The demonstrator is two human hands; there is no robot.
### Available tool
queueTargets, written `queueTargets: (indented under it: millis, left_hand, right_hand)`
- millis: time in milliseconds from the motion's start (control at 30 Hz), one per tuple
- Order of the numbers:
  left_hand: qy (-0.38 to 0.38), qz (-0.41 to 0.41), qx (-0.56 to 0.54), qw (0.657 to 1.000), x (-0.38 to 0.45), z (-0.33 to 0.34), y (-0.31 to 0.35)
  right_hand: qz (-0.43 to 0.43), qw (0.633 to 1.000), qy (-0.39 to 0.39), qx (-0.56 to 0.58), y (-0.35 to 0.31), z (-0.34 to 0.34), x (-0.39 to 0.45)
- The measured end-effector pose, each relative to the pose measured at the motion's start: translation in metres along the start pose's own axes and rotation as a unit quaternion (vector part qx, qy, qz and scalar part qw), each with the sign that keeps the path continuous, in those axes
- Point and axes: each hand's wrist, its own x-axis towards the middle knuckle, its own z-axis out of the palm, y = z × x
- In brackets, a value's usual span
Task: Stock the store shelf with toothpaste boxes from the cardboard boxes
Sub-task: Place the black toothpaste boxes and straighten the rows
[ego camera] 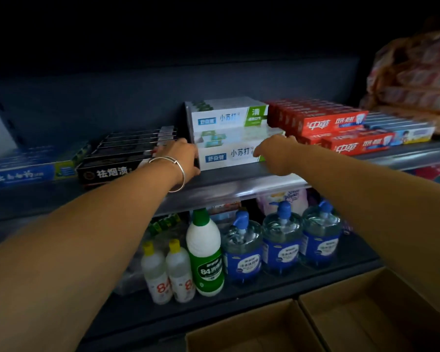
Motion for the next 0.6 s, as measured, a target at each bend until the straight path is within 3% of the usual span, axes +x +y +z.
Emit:
queueTargets:
  millis: [200, 600]
  left_hand:
    - [-0.015, -0.051, -0.013, 0.999, 0.028, 0.012, 0.015]
    - [-0.041, -0.149, 0.07, 0.985, 0.047, 0.022, 0.03]
  right_hand:
    - [0.026, 0.999, 0.022, 0.002, 0.04, 0.015, 0.017]
    - [0.0, 0.999, 0.041, 0.032, 0.094, 0.017, 0.047]
